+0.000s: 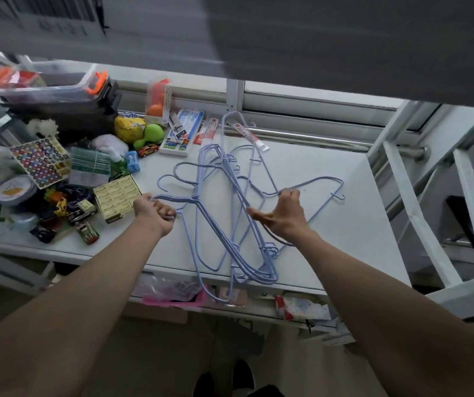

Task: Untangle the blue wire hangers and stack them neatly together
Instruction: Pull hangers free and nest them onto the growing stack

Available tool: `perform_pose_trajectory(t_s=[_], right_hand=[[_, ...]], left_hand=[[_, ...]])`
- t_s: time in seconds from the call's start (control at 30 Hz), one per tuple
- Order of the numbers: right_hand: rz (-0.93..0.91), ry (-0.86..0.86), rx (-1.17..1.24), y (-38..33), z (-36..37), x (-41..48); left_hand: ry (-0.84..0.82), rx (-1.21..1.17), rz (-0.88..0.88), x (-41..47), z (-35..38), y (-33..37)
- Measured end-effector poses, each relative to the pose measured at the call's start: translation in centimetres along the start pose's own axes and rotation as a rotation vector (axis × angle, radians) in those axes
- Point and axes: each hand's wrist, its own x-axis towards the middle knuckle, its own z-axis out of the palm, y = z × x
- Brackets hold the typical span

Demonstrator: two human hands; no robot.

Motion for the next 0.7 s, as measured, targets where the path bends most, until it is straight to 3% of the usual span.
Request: perform_pose_trajectory(t_s=[0.17, 0.37, 0.53, 0.7], right_hand=[[-0.158, -0.078, -0.099, -1.5, 1.4, -1.5], [-0.127, -0.181, -0.257, -2.0, 3.0, -2.5], [-0.046, -0.116, -0.188, -1.4, 2.4, -2.2], [-0.176, -0.046, -0.35, -1.8, 1.9, -2.0]], left_hand=[[-0.026, -0.024, 0.011, 0.2, -0.3, -0.3], [0.002, -0.133, -0.013, 0.0, -0.4, 0.2], [0.019, -0.086, -0.013, 0.1, -0.6, 0.4], [0.029, -0.092, 0.003, -0.6, -0.1, 0.1]])
